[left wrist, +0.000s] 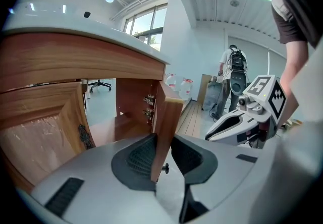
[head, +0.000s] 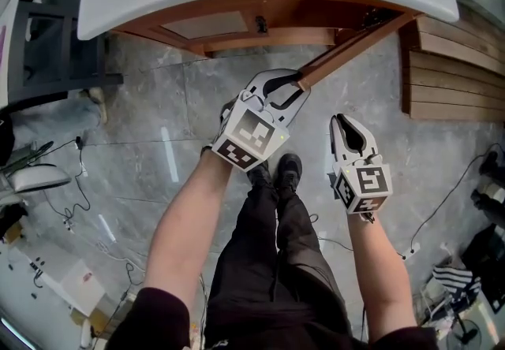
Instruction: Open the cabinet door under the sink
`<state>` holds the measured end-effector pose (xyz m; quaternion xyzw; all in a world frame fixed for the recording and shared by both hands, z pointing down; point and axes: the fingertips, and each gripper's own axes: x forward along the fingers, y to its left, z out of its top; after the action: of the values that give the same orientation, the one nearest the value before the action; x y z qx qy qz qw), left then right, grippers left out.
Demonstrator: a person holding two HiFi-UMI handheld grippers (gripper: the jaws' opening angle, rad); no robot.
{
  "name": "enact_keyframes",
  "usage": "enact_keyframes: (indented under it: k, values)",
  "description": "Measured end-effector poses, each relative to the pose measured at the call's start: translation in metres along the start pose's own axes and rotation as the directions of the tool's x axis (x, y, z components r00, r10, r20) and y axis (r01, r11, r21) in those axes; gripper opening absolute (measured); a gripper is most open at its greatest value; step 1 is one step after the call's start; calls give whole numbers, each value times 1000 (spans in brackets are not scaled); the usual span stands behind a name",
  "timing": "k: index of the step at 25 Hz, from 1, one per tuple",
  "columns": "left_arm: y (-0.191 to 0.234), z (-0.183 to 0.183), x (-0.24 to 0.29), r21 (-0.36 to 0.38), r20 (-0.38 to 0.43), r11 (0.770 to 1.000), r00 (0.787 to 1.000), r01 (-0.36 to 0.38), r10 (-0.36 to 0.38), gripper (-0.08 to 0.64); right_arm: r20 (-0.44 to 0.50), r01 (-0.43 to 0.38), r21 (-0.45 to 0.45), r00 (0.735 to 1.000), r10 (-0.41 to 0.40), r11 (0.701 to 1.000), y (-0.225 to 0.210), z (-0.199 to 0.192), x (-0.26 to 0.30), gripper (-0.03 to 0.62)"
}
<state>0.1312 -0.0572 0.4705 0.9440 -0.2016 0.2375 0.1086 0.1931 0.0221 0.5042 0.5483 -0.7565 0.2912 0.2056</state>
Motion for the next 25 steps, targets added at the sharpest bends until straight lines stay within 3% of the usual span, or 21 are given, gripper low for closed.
enact_keyframes:
  k: [17,25]
  values:
    - [-63,-14,8,-44,0,996,997,77,-77,117,9,60,49,998,-60,997,-22,-30,-38,48]
    - [-101,0,20,-57,32,988,989,144,-143,115,-8,110,97,994,-109,989,-35,-48,-59,48]
